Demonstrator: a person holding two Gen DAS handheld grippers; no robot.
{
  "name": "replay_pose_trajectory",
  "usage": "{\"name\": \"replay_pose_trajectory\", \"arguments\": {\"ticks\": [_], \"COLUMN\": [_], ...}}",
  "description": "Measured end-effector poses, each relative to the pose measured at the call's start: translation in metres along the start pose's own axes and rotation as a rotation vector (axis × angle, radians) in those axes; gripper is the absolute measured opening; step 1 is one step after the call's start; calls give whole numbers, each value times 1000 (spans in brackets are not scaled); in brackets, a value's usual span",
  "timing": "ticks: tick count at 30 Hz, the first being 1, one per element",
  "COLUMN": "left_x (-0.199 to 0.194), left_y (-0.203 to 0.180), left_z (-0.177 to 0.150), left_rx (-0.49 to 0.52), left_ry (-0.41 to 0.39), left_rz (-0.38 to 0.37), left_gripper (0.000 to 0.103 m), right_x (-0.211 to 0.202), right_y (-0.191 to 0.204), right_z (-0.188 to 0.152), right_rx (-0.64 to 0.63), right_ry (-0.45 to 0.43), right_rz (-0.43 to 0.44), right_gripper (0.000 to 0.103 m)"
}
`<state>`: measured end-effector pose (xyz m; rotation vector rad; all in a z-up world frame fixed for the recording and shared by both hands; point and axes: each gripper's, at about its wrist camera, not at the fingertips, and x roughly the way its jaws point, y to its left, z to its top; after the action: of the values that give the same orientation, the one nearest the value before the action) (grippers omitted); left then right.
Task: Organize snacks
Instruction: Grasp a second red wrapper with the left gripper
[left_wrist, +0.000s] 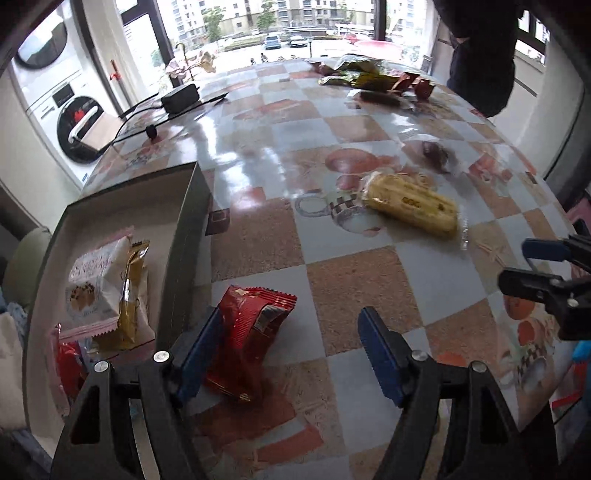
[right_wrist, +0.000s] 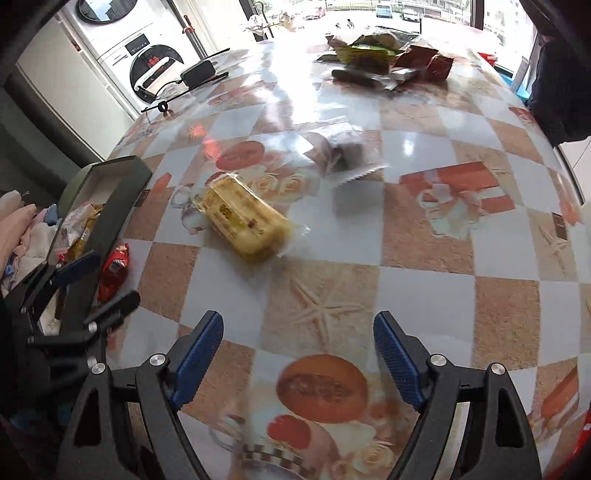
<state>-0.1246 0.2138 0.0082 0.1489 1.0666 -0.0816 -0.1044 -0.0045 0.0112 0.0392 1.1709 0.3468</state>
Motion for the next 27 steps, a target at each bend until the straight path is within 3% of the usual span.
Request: {"name": "replay_pose_trajectory", "arguments": {"ticks": [2, 4, 5, 9, 10, 11, 13, 15, 24, 27], "left_x": [6, 7, 8, 8, 8, 7, 5, 3, -1, -15], "left_y": [3, 8, 10, 9, 9, 9, 7, 6, 7, 8], "left_z": [-3, -5, -5, -5, -6, -7, -7, -6, -4, -3], "left_rx": [-15, -28, -31, -45, -58, -70, -75, -74, -154, -167], "left_ry": [13, 1, -5, -7, -3, -1, -1, -9, -11, -58], "left_rz": [27, 6, -1, -1, -12, -34, -36, -56, -55, -69], "left_gripper": [80, 82, 84, 84, 81, 71, 67, 40, 35, 35], "right_x": [-4, -5, -2, 2, 4, 3, 3, 4, 5, 5], "right_y": [-7, -11, -13, -8, -6, -4, -5, -4, -3, -2], "right_z": [-8, -13, -16, -27, -31, -34, -34, -34, -34, -34], "right_rx": [-7, -23, -27, -101, -128, -144, -144, -147, -149, -148], "right_ry": [-37, -77, -80, -167, -186, -208, -208, -210, -211, -212], "right_rz": [-11, -35, -47, -130, -157, -162, -156, -156, -154, -155], "right_gripper": [85, 88, 103, 103, 103, 103, 103, 103, 103, 103]}}
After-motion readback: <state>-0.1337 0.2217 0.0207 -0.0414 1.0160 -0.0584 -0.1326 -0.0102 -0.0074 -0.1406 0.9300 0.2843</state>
